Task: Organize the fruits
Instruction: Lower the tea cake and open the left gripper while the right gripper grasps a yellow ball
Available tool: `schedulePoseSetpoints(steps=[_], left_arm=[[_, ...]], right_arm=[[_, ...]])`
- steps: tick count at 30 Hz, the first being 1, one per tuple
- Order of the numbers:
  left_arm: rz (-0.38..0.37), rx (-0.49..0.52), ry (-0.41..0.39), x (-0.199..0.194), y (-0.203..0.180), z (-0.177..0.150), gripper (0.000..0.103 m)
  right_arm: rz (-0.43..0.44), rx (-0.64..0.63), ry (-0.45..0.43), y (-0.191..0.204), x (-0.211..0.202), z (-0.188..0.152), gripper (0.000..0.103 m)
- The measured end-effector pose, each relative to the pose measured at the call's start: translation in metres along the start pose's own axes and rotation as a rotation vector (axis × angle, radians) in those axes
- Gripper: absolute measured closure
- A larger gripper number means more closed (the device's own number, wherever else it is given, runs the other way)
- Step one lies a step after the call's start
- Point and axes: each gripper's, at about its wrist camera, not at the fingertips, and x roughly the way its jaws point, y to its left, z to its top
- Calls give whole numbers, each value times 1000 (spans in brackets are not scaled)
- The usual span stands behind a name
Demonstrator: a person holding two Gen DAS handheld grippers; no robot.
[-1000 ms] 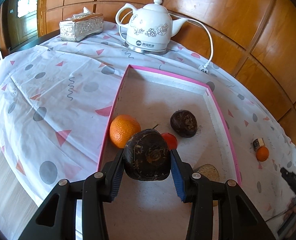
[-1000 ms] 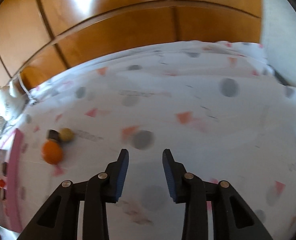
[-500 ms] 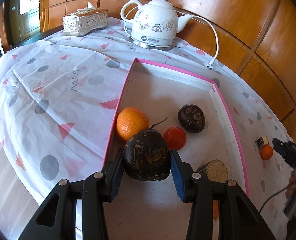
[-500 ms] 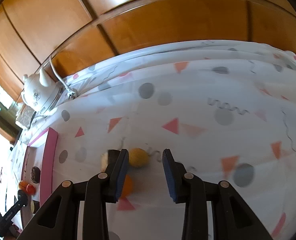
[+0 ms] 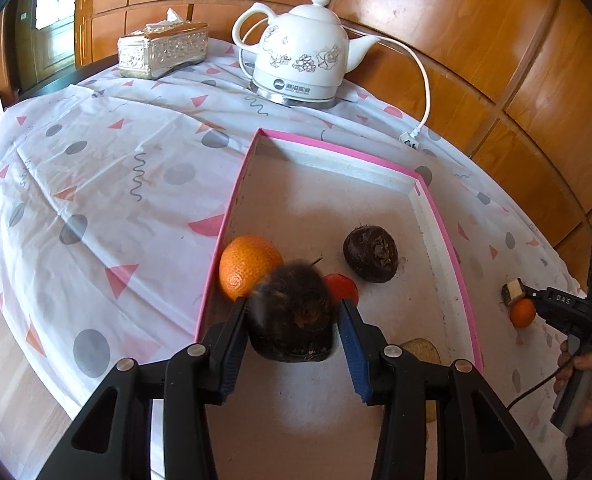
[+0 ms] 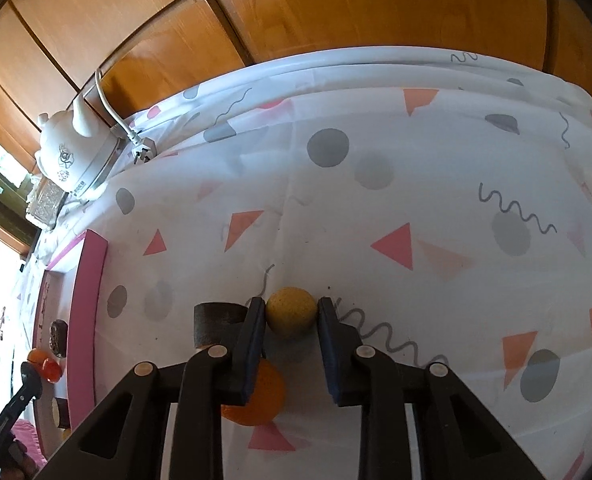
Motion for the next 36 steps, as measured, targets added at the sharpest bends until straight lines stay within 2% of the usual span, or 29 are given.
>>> schedulePoseSetpoints(steps=[12, 21, 27, 32, 36], left_arm=[[-7, 32, -12, -10, -10, -4, 58], [-11, 33, -15, -21, -11, -13, 50], [-12, 44, -33, -30, -15, -19, 42], [2, 60, -63, -39, -17, -22, 36], [13, 63, -81, -45, -18, -27, 26]], right_arm=[[-44, 90, -62, -32, -25, -21, 77], [-67, 121, -83, -50, -46, -46, 77], [-142, 92, -108, -56, -64, -70, 77], [-252, 23, -146, -55, -75, -91, 77], [-336, -44, -163, -53, -81, -107, 77]])
